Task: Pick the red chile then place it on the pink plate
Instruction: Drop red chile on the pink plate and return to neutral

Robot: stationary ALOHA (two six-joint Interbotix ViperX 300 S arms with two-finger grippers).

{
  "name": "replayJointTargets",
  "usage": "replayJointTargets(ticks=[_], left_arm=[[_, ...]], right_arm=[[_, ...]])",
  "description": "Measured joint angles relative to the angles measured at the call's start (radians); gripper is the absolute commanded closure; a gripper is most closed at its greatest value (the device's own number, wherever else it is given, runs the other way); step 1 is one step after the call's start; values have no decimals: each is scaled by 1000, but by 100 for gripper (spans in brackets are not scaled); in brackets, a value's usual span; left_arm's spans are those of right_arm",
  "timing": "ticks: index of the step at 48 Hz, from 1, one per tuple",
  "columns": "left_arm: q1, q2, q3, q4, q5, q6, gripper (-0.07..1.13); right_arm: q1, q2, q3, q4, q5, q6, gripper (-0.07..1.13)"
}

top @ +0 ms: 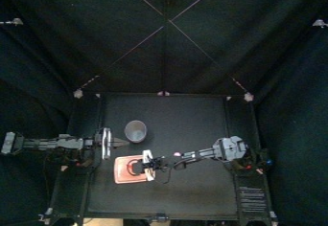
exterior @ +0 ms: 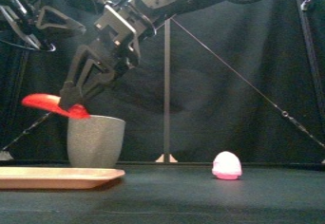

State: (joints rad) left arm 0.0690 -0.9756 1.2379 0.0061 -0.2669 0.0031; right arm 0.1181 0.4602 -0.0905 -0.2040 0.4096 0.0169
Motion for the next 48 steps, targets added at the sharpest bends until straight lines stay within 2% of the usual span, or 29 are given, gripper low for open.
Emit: replayJointTargets(ticks=[3, 8, 14, 21, 36, 48], left_arm=[[0, -2, 0, -2, 0, 0, 109], [0, -2, 0, -2, 2, 0, 109], [2, -2, 0, -2, 15, 0, 109], [5, -2, 0, -2, 20, 0, 109], [8, -5, 0, 0, 21, 0, 109], [8, -9, 2, 0, 20, 0, 109]], right_arm=[[0, 0, 0, 0, -9, -2, 15], [0, 0, 0, -5, -9, -2, 9], [0, -31, 20, -40, 14, 6, 8], [-6, -172, 106, -67, -5, 17, 8], [-84, -549, 456, -60, -230, 40, 8], [-146, -891, 785, -3, -440, 37, 8]])
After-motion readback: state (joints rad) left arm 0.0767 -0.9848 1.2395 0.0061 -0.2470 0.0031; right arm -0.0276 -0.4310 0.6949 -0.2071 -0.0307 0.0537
